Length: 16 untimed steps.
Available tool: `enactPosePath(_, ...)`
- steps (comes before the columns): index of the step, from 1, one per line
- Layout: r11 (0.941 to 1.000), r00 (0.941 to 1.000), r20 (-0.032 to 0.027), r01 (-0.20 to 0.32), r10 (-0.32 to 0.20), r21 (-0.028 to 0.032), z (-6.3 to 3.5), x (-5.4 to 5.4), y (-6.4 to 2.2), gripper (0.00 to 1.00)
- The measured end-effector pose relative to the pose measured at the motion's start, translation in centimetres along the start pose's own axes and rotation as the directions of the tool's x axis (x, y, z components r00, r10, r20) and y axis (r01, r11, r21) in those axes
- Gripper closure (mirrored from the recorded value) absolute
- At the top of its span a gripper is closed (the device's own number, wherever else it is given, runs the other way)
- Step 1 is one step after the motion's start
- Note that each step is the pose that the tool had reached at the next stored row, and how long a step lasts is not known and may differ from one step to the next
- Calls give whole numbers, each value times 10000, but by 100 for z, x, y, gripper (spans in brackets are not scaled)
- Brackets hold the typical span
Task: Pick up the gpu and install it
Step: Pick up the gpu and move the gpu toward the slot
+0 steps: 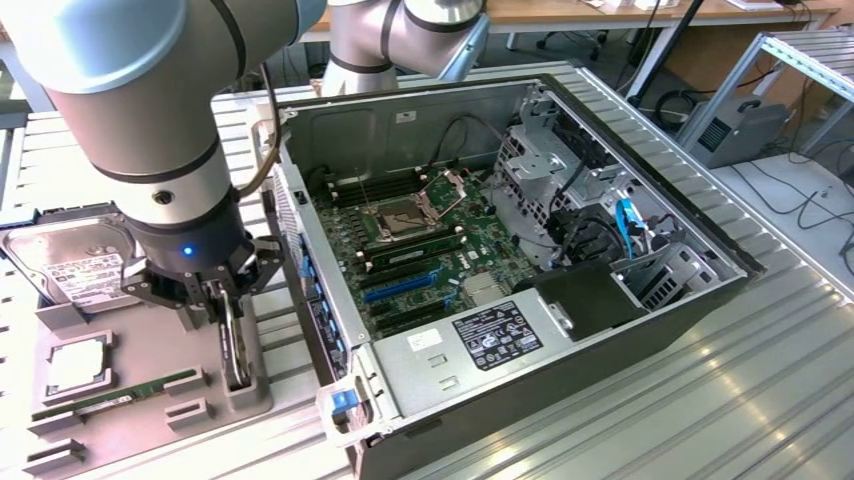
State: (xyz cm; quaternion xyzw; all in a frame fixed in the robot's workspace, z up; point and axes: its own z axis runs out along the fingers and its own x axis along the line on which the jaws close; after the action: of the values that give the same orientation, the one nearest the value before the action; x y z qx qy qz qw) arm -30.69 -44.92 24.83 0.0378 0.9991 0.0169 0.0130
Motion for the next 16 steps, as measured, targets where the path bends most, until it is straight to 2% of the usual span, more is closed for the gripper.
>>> enactPosePath(16,10000,10000,-1,0,0,2,-72,-2,2,73)
